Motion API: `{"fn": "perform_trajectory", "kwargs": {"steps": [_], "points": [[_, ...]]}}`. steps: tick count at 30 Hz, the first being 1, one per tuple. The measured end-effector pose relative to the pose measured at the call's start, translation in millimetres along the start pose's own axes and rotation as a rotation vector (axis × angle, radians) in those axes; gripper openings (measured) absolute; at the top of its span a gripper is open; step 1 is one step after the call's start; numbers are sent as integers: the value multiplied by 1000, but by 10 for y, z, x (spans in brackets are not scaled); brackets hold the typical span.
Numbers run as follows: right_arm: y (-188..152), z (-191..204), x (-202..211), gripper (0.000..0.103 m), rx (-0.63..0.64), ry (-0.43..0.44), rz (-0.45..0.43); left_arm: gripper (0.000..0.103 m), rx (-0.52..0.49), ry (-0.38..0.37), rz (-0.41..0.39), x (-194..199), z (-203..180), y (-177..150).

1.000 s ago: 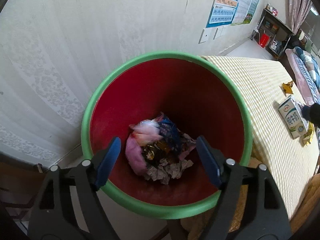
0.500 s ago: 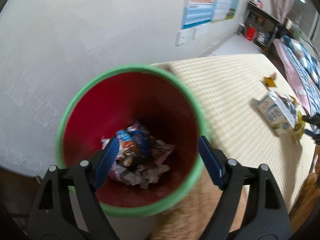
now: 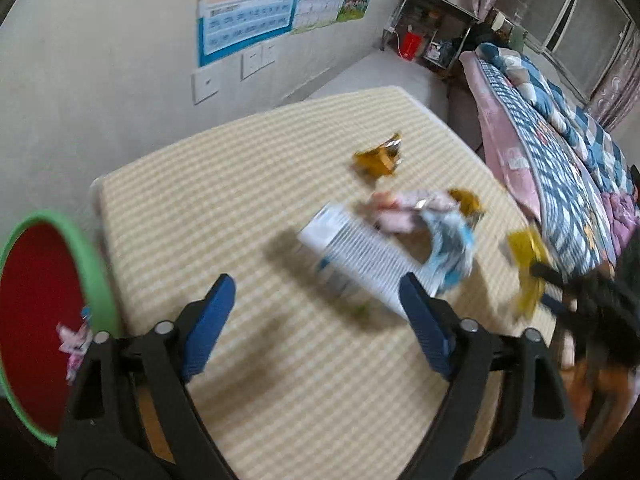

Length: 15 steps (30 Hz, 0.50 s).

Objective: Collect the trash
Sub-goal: 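Grasp the yellow printed wrapper with the right tool while the left tool grasps the milk carton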

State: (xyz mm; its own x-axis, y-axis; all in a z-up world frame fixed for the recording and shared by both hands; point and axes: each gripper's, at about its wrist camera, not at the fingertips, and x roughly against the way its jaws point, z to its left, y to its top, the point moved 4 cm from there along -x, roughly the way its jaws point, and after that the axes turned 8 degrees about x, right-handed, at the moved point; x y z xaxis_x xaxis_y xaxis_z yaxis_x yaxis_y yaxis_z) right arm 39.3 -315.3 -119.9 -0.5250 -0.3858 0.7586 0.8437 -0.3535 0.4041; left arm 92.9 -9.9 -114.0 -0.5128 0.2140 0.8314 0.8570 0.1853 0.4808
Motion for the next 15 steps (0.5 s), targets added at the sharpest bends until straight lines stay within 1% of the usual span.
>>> {"fn": "perform_trajectory", "kwargs": {"steps": [2, 4, 5, 7, 8, 9, 11, 12, 13, 14, 15], "points": [[-43, -4, 75, 64, -2, 11, 1, 87, 28, 9, 10, -165, -113, 83], [-56, 12, 128, 64, 3, 27, 0, 87, 71, 15, 56, -378, -177, 110], [-44, 10, 157, 64, 7, 35, -2, 87, 78, 23, 76, -451, -188, 99], [-22, 35, 196, 64, 17, 45, -9, 87, 93, 61, 131, -618, -179, 41], [-17, 38, 191, 64, 20, 46, -12, 87, 115, 63, 161, -701, -164, -11], [-14, 42, 184, 64, 21, 49, -13, 88, 129, 52, 170, -725, -157, -41], [-48, 16, 201, 65, 19, 55, -13, 88, 147, 33, 172, -737, -143, -89], [-55, 8, 196, 65, 19, 55, -11, 88, 134, 29, 172, -729, -160, -104], [-60, 0, 197, 65, 19, 56, -9, 83, 106, 22, 176, -714, -192, -113], [-60, 8, 197, 65, 20, 57, -7, 75, 81, 10, 176, -692, -225, -122], [-65, 16, 196, 65, 22, 59, -6, 71, 64, 5, 175, -668, -253, -125]]}}
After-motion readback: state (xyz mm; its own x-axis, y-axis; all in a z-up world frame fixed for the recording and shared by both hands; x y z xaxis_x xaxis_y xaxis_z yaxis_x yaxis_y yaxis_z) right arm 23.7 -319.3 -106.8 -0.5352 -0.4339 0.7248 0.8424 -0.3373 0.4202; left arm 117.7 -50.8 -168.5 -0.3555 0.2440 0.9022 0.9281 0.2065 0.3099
